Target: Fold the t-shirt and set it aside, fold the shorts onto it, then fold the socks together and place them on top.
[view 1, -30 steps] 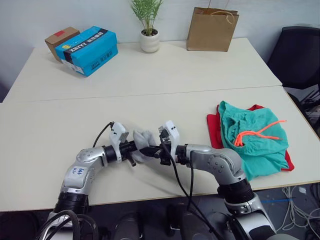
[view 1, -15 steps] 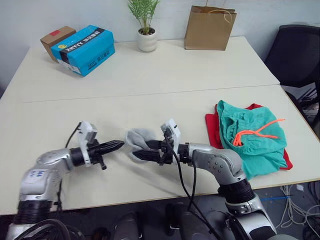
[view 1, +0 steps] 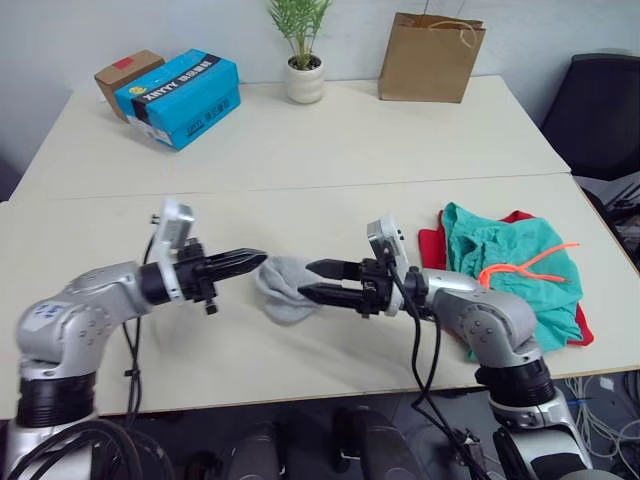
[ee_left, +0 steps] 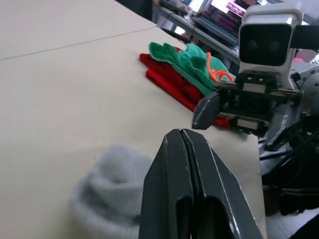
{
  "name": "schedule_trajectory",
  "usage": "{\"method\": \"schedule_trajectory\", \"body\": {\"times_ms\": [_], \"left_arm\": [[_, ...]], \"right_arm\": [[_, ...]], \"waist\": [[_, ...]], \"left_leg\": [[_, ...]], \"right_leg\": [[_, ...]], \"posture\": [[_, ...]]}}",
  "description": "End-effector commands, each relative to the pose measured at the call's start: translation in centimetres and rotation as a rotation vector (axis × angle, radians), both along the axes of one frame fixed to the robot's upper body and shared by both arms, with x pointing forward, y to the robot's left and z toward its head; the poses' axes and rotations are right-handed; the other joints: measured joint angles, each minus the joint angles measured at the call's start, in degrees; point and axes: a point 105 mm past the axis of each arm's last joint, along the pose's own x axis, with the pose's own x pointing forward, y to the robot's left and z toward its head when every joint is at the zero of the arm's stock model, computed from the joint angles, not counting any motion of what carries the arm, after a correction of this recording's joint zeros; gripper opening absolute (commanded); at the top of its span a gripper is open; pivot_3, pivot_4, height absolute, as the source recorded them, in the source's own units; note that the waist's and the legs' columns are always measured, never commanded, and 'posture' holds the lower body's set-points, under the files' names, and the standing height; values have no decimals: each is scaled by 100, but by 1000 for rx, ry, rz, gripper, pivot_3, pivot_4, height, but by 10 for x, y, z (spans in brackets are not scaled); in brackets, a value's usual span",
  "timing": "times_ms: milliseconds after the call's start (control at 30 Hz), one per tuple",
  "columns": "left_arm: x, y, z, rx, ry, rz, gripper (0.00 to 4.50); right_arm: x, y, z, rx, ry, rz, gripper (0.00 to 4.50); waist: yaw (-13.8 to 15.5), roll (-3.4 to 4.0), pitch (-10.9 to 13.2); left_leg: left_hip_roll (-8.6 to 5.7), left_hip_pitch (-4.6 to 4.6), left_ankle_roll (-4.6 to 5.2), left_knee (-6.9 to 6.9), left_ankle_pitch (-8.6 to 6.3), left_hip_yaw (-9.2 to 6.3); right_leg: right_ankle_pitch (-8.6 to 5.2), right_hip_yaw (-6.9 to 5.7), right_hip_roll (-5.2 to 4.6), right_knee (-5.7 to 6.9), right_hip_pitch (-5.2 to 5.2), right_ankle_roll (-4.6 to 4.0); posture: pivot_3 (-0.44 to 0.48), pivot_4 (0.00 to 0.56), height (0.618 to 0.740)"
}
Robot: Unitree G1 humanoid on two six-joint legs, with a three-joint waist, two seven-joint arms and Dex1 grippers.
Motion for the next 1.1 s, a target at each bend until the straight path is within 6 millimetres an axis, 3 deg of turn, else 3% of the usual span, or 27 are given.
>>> {"method": "schedule_trajectory", "body": {"times_ms": [33, 100, 167, 400, 600, 733, 833, 900, 967, 1033, 1100], "left_arm": [[13, -3, -21, 114, -33, 44, 0], [20, -3, -34, 158, -23, 72, 0], [31, 1, -50, 200, 17, 160, 0], [17, -6, -75, 137, 55, 147, 0], [7, -6, -76, 91, -7, 147, 0], [-4, -1, -43, -5, -171, 52, 0], [-10, 4, -24, -2, -239, 10, 178], [-16, 8, -10, 31, -304, -7, 567], [-30, 13, 13, 3, -443, -40, 1253], [-42, 17, 17, -11, -497, -70, 1759], [-56, 20, 7, -9, -435, -114, 2396]], "right_arm": [[6, 11, -11, -72, -151, 2, 1550], [9, 15, -20, -74, -159, -15, 832], [11, 23, -42, -146, -170, -34, 116], [-3, 11, -82, -270, -144, 5, 48], [-12, -10, -64, -164, -129, 18, 48], [-6, -29, -27, -12, 119, 18, 48], [-13, -38, -21, -91, 268, 91, 589], [-3, -42, -14, -72, 357, 50, 1214], [7, -46, -23, -150, 510, 5, 1989], [13, -43, -27, -192, 591, -29, 2551], [16, -30, -25, -181, 643, -20, 3253]], "waist": [[-16, 0, 0], [-12, -1, 1], [-7, -1, 1], [23, -2, -4], [36, -3, -10], [21, 0, -7], [30, 2, -3], [29, 2, -3], [-4, 5, -2], [-10, 6, -1], [-35, 8, -2]], "left_leg": [[1, -1, -10, -5, 5, 1], [5, -8, -17, -10, 9, 5], [5, -17, -18, -9, 11, 5], [1, 9, -1, 8, 2, 4], [3, 39, 32, 6, -25, -4], [3, 30, 31, 7, -24, -4], [5, 24, 32, 13, -23, -6], [6, 25, 32, 10, -23, -13], [8, 26, 31, 5, -24, -10], [8, 24, 31, 5, -24, -8], [8, 23, 30, 2, -24, -4]], "right_leg": [[0, 2, 2, 0, -4, 0], [0, 3, 6, 1, -18, -1], [0, 3, 6, 3, -27, -1], [0, 2, -7, 5, 9, -1], [-1, -3, -7, -4, 48, -2], [-1, -2, -7, -1, 40, -2], [-1, -4, -8, 3, 33, -5], [-4, -11, -8, 1, 36, -9], [-6, -10, -7, 0, 33, -13], [-6, -10, -8, 0, 32, -13], [-6, -8, -7, -1, 30, -13]], "posture": [[0, 150, 740], [0, 150, 740], [0, 150, 740], [0, 150, 740], [0, 150, 740], [0, 150, 740], [0, 150, 740], [0, 150, 740], [0, 150, 740], [0, 150, 740], [0, 150, 740]]}}
